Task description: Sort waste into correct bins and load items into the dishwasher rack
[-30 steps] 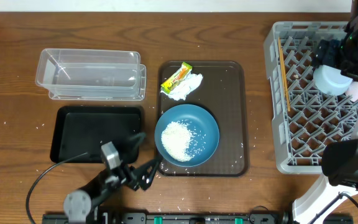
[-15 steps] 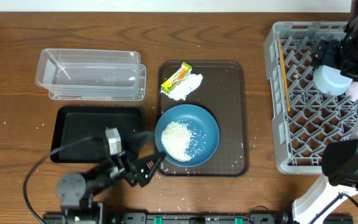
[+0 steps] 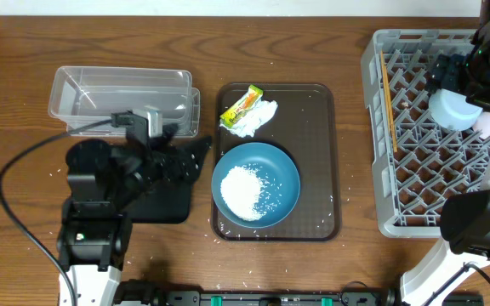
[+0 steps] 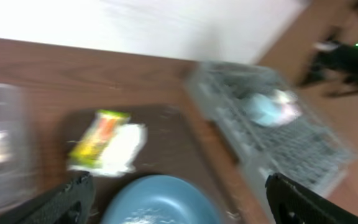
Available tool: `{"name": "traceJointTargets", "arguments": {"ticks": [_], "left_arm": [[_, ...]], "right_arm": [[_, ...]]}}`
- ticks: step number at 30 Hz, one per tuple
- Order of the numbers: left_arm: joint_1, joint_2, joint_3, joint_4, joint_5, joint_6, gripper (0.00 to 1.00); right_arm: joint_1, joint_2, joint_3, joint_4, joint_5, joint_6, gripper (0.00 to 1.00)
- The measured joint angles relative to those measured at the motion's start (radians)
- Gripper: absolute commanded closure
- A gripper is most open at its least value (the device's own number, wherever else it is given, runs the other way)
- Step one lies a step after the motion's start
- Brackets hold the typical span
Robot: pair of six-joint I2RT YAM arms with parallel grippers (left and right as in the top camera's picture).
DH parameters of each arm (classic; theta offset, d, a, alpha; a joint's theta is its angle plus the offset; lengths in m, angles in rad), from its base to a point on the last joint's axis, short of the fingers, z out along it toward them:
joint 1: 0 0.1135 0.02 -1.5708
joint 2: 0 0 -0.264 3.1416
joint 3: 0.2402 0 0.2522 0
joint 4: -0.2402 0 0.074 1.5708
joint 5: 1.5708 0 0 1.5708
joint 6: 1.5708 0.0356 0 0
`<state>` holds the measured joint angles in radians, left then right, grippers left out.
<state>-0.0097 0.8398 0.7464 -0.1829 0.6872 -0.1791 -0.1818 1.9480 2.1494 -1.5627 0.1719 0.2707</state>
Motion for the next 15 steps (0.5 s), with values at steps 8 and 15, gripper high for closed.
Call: {"name": "traceJointTargets", "arguments": {"ticks": [8,15], "left_arm": [[0.000,0.006,0.337,-0.402,-0.172,0.162,0.09],[0.000,0.120,0.674,-0.835,-0.217,0.261,0.09]], "right_arm": [[0.000,0.000,0.000,0.000,0.000,0.000,0.01],[0.000,0.000,0.000,0.000,0.000,0.000,0.01]]}}
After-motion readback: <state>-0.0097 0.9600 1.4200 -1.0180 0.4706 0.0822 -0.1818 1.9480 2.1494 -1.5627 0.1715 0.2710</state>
